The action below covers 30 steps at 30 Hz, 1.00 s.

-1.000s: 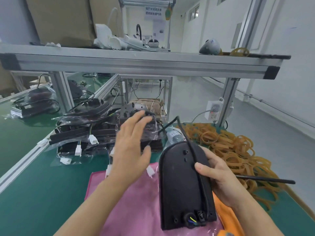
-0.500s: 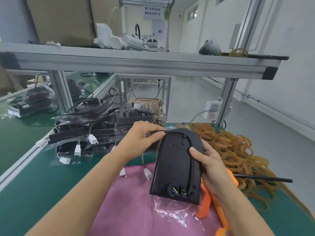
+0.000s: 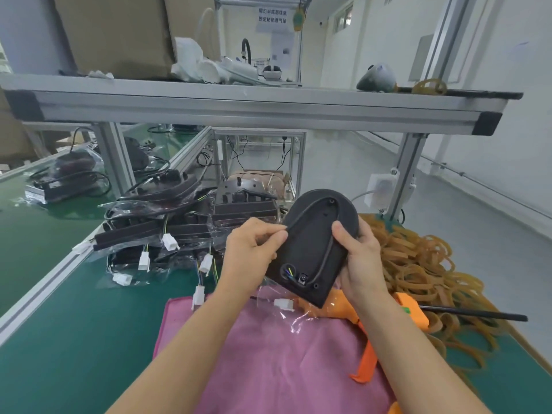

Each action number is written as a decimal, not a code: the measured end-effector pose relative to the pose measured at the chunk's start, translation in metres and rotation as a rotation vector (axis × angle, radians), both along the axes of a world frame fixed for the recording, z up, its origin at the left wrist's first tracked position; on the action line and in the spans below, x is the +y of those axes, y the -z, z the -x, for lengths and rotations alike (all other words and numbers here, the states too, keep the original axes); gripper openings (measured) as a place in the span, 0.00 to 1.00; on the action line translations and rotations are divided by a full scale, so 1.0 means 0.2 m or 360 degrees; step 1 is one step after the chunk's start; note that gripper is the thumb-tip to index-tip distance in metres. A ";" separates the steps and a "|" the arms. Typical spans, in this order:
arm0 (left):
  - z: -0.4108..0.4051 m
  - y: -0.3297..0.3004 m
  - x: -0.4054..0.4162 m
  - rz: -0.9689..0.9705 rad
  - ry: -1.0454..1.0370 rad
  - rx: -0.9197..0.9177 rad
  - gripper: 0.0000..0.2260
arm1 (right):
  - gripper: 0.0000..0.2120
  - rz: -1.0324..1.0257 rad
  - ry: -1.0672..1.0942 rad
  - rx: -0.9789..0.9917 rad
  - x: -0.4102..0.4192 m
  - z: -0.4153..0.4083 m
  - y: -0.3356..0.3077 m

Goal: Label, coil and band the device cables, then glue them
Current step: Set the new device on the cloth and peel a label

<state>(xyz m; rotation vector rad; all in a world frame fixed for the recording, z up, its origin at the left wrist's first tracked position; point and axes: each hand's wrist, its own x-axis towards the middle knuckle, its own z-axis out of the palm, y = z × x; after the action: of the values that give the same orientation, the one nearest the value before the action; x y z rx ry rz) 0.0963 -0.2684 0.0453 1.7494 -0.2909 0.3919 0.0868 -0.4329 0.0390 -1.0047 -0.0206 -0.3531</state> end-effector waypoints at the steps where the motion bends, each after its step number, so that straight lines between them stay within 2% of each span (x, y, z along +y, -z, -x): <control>1: 0.01 0.00 0.01 0.0042 0.0010 0.0110 0.11 | 0.16 0.0019 -0.0009 0.0011 0.01 -0.01 0.00; 5: 0.03 -0.04 0.07 0.0027 0.0058 0.0403 0.09 | 0.14 0.0085 -0.0083 0.0049 0.02 -0.03 -0.01; 8: 0.05 -0.08 0.10 -0.0079 -0.0088 0.0350 0.08 | 0.16 0.0071 -0.0198 0.0089 0.03 -0.04 -0.02; 10: 0.06 -0.10 0.12 -0.0027 -0.0181 0.0340 0.08 | 0.17 0.0085 -0.0286 0.0131 0.03 -0.03 -0.03; 13: 0.09 -0.12 0.12 0.0093 -0.0130 0.0451 0.08 | 0.19 0.0080 -0.0326 0.0148 0.04 -0.03 -0.04; 18: 0.13 -0.11 0.09 0.0042 -0.0094 0.0505 0.12 | 0.13 0.0251 -0.0223 0.0153 0.06 -0.04 -0.04; 24: 0.13 -0.06 0.13 -0.0168 -0.0264 0.0426 0.09 | 0.21 0.0113 -0.0399 0.0153 0.06 -0.02 -0.02; 26: 0.15 -0.03 0.12 0.0065 -0.0303 0.0475 0.08 | 0.21 0.0085 -0.0394 0.0169 0.07 -0.02 0.00; 29: 0.20 0.03 0.12 0.0460 -0.0178 0.0809 0.21 | 0.21 0.0087 -0.0379 0.0167 0.09 -0.01 0.01; 30: 0.21 0.04 0.12 0.0529 -0.0050 0.0880 0.21 | 0.22 0.0090 -0.0373 0.0174 0.09 -0.01 0.00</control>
<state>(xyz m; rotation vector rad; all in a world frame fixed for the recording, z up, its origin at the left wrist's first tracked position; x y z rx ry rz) 0.0536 -0.2445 0.0366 1.4650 0.1906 -0.0327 0.0879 -0.4142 0.0382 -1.0640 -0.0495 -0.0837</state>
